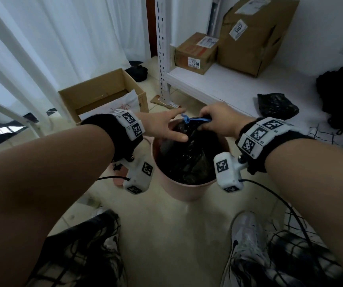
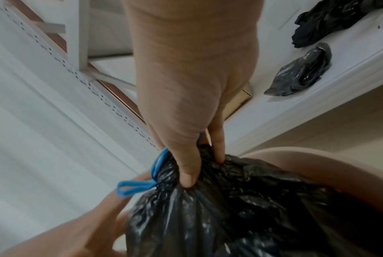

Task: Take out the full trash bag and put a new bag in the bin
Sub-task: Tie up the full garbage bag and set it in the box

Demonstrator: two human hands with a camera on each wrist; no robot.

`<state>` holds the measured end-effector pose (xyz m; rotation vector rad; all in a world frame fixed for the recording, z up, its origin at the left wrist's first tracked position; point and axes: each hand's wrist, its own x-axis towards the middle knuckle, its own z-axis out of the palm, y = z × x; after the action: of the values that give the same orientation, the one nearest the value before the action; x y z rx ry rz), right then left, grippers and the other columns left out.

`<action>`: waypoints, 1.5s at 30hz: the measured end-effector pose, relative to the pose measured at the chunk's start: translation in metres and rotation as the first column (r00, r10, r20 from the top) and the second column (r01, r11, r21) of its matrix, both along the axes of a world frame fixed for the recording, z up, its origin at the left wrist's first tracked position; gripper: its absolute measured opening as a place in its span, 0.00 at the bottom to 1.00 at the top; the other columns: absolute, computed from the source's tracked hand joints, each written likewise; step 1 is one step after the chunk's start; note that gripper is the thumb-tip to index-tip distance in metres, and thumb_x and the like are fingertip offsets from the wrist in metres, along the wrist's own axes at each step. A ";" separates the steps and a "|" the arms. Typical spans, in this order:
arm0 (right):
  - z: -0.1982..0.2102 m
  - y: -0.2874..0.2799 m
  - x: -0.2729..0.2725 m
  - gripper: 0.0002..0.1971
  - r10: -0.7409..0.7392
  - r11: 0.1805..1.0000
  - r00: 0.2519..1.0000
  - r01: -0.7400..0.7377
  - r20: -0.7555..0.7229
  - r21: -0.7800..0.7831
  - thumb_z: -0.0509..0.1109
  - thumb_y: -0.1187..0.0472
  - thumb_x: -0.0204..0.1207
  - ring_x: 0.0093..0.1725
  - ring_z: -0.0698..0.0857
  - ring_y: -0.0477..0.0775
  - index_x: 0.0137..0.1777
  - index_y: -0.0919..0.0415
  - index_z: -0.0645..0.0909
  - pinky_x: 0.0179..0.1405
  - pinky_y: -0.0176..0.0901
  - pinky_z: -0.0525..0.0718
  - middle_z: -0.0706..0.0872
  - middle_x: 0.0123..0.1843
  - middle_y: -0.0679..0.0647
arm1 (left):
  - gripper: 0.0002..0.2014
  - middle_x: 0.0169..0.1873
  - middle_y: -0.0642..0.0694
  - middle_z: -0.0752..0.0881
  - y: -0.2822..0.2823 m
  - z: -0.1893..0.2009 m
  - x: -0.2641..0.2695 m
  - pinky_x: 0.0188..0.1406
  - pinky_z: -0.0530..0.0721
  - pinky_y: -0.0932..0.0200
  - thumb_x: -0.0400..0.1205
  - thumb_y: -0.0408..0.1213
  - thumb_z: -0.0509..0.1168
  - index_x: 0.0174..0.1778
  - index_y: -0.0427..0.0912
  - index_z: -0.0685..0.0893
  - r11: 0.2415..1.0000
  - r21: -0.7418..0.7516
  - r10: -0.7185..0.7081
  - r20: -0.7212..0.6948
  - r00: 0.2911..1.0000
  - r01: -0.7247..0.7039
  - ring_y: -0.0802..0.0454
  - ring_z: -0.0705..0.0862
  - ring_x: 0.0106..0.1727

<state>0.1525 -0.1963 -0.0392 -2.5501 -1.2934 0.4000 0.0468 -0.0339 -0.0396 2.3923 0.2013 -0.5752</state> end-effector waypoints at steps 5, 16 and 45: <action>0.014 0.008 -0.003 0.09 0.029 0.987 0.999 -0.025 -0.024 0.158 0.73 0.63 0.73 0.45 0.80 0.55 0.50 0.68 0.84 0.42 0.38 0.69 0.87 0.48 0.62 | 0.53 0.82 0.45 0.54 -0.028 -0.008 0.007 0.77 0.65 0.62 0.73 0.51 0.73 0.84 0.43 0.44 0.992 -0.125 0.013 0.156 0.988 0.007 0.59 0.65 0.75; 0.004 -0.010 0.008 0.23 -0.328 0.811 0.879 0.450 -0.347 0.374 0.66 0.57 0.72 0.62 0.74 0.56 0.69 0.55 0.72 0.70 0.49 0.71 0.68 0.67 0.59 | 0.07 0.25 0.50 0.75 -0.025 -0.012 0.021 0.21 0.68 0.71 0.82 0.38 0.65 0.42 0.39 0.80 0.950 -0.168 0.308 0.363 0.879 -0.264 0.58 0.72 0.27; -0.064 -0.035 0.024 0.22 -0.515 0.855 0.709 0.460 -0.481 -0.239 0.67 0.70 0.76 0.46 0.87 0.60 0.70 0.67 0.71 0.50 0.55 0.89 0.85 0.54 0.61 | 0.13 0.49 0.33 0.89 0.028 0.037 0.023 0.57 0.86 0.46 0.79 0.37 0.70 0.51 0.28 0.87 0.660 -0.581 0.737 0.374 0.563 -0.477 0.38 0.89 0.51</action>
<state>0.1768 -0.2315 -0.1035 -2.4601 -0.3765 0.9813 0.0700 -0.0062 -0.0029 1.7651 0.5654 0.4466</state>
